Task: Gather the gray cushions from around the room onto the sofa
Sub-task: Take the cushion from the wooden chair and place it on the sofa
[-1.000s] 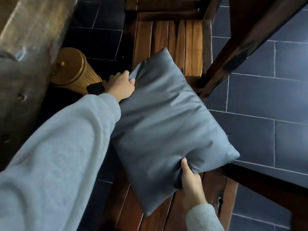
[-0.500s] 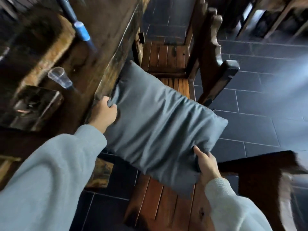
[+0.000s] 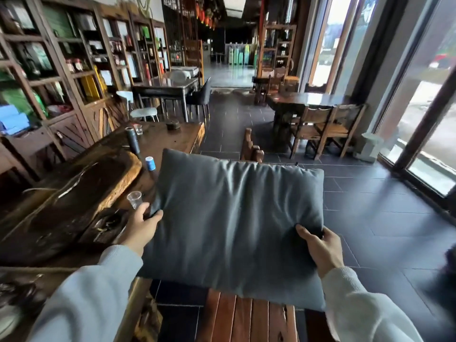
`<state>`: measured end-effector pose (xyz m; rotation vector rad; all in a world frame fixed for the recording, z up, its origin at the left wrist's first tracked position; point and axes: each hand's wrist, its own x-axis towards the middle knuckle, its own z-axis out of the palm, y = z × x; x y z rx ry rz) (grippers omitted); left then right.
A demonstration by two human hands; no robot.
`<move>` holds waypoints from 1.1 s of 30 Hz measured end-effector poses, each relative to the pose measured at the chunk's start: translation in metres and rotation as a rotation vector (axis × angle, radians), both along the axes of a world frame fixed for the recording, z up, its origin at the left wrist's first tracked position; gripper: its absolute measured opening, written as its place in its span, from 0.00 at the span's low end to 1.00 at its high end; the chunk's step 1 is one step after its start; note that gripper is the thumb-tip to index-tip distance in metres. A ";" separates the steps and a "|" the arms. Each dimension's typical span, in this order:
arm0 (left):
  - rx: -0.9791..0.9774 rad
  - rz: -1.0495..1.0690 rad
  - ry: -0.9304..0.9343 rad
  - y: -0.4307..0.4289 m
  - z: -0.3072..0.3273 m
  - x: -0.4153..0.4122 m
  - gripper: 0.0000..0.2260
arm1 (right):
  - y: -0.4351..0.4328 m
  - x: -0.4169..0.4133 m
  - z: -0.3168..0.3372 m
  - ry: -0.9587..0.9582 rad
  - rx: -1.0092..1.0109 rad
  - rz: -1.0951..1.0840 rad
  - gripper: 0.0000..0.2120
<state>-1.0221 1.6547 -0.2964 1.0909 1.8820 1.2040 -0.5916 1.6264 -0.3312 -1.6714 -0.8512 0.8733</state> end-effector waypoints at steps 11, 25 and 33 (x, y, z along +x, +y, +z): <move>0.053 -0.246 -0.270 -0.165 0.091 0.064 0.16 | -0.252 0.051 0.086 0.079 0.087 -0.211 0.09; 0.016 -0.587 -0.309 -0.303 0.116 0.256 0.07 | -0.514 0.203 0.129 0.030 0.183 -0.495 0.12; 0.007 -0.745 -0.334 -0.431 0.114 0.418 0.04 | -0.707 0.313 0.128 0.022 0.206 -0.666 0.12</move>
